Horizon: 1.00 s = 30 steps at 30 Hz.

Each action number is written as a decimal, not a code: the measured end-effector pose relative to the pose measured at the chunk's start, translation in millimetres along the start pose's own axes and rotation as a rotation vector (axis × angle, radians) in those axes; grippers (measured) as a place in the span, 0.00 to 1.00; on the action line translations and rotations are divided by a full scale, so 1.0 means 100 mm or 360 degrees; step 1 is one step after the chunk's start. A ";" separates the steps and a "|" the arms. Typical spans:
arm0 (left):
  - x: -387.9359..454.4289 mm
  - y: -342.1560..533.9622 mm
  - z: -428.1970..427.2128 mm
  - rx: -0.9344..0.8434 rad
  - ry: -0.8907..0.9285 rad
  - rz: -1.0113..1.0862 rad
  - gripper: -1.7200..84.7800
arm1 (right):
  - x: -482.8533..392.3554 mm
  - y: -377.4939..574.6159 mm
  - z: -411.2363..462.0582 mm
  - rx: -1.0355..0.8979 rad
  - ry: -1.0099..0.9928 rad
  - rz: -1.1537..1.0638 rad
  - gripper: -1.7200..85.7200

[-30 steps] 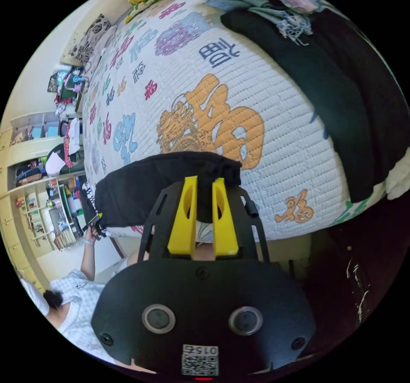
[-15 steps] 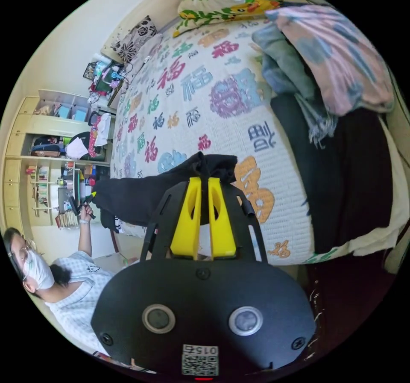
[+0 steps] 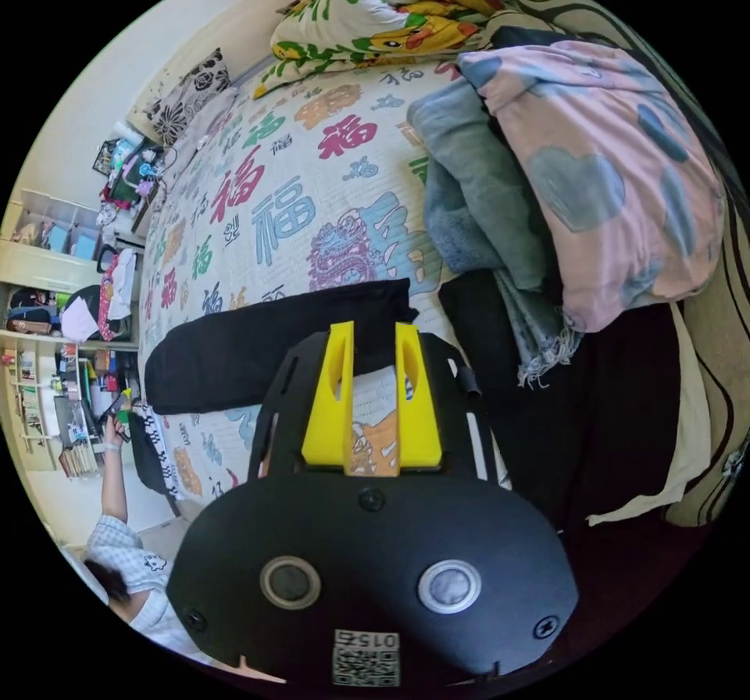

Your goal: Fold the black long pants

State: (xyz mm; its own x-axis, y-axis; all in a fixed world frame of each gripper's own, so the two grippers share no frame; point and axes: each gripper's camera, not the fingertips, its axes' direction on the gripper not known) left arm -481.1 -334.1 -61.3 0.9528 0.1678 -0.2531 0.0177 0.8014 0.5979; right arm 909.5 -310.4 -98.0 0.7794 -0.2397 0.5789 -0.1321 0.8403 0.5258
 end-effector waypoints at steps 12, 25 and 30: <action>0.41 -0.56 0.92 -0.0300 -0.0114 0.0127 0.08 | -0.14 -0.34 0.51 -0.0178 0.0126 -0.0010 0.09; 0.25 0.48 -0.05 0.0398 0.0159 0.0272 0.01 | 0.08 0.68 -0.51 0.0319 -0.0390 -0.0264 0.01; 0.05 1.51 -0.17 0.0476 0.0268 0.0176 0.01 | 0.50 1.54 -0.58 0.0403 -0.0490 -0.0126 0.02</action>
State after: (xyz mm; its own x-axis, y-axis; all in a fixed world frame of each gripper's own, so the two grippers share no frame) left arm -478.7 -202.2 15.1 0.8909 0.3565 -0.2813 0.0288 0.5737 0.8186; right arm 963.4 -164.8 -24.6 0.5786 -0.4654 0.6697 -0.2557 0.6763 0.6909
